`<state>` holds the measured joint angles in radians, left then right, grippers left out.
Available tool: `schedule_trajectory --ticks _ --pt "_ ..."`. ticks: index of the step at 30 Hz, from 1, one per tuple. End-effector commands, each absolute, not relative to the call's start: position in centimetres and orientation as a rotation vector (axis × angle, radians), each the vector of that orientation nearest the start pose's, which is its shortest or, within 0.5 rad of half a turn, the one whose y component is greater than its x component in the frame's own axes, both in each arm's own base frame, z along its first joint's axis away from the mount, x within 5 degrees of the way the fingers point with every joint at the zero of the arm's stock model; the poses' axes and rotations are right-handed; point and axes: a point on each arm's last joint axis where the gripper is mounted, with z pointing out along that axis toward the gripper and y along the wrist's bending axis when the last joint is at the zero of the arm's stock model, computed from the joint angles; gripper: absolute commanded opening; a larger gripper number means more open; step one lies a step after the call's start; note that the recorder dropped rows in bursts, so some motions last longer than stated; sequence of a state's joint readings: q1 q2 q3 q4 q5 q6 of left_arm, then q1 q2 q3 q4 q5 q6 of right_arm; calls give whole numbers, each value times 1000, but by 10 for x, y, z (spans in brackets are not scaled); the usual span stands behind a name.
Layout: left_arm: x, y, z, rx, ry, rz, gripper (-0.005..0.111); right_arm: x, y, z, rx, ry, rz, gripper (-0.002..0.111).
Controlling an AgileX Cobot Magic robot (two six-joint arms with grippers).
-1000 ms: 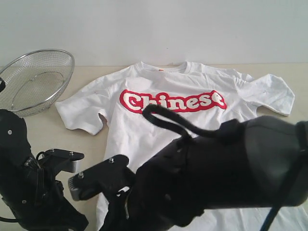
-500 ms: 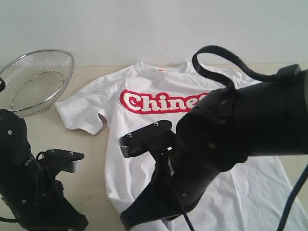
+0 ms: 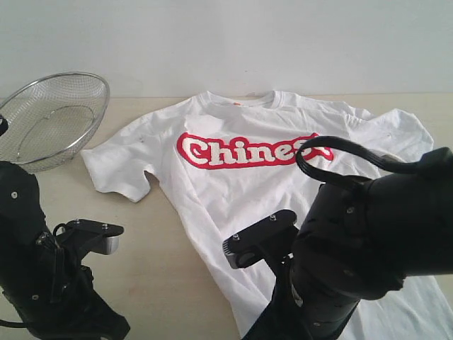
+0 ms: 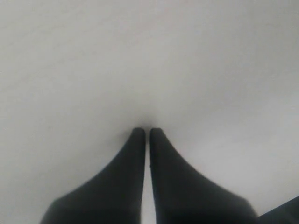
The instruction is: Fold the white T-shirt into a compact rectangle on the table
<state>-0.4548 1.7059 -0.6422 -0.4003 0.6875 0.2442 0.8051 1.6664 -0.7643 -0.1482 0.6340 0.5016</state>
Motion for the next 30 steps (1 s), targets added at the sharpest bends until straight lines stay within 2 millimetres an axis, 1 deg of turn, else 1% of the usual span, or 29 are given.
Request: schedule_trajectory --ticks 1,4,6,7,10,11,12,14,16,18,21,23,27,30 --pt "197 -126 118 576 3148 -436 4 189 180 144 -600 2929 -33 0" --pt "199 -134 126 582 3113 -565 4 189 180 144 -597 2929 -33 0" --pt "203 -142 133 599 3083 -676 4 189 180 143 -605 2927 -36 6" --pt "205 -146 136 593 3066 -730 4 190 180 142 -614 2923 -42 12" --pt "211 -158 147 603 2990 -885 4 191 180 141 -628 2916 -52 36" --pt "213 -160 149 604 2970 -921 4 191 180 141 -633 2912 -54 42" --pt "213 -163 152 601 2951 -965 4 192 180 140 -640 2907 -60 45" --pt "214 -168 155 573 2947 -1050 4 193 180 140 -640 2891 -73 45" --pt "212 -173 157 574 2936 -1176 4 195 180 140 -663 2866 -80 45" --pt "212 -178 158 528 2914 -1291 4 197 180 140 -656 2850 -84 45" --pt "214 -184 158 452 2874 -1395 4 198 180 140 -667 2836 -94 45" --pt "216 -186 155 385 2852 -1460 4 199 179 141 -660 2831 -111 45" --pt "217 -194 148 267 2789 -1647 4 200 178 141 -651 2825 -132 45" --pt "218 -195 138 124 2782 -1700 4 200 178 141 -648 2825 -131 45"
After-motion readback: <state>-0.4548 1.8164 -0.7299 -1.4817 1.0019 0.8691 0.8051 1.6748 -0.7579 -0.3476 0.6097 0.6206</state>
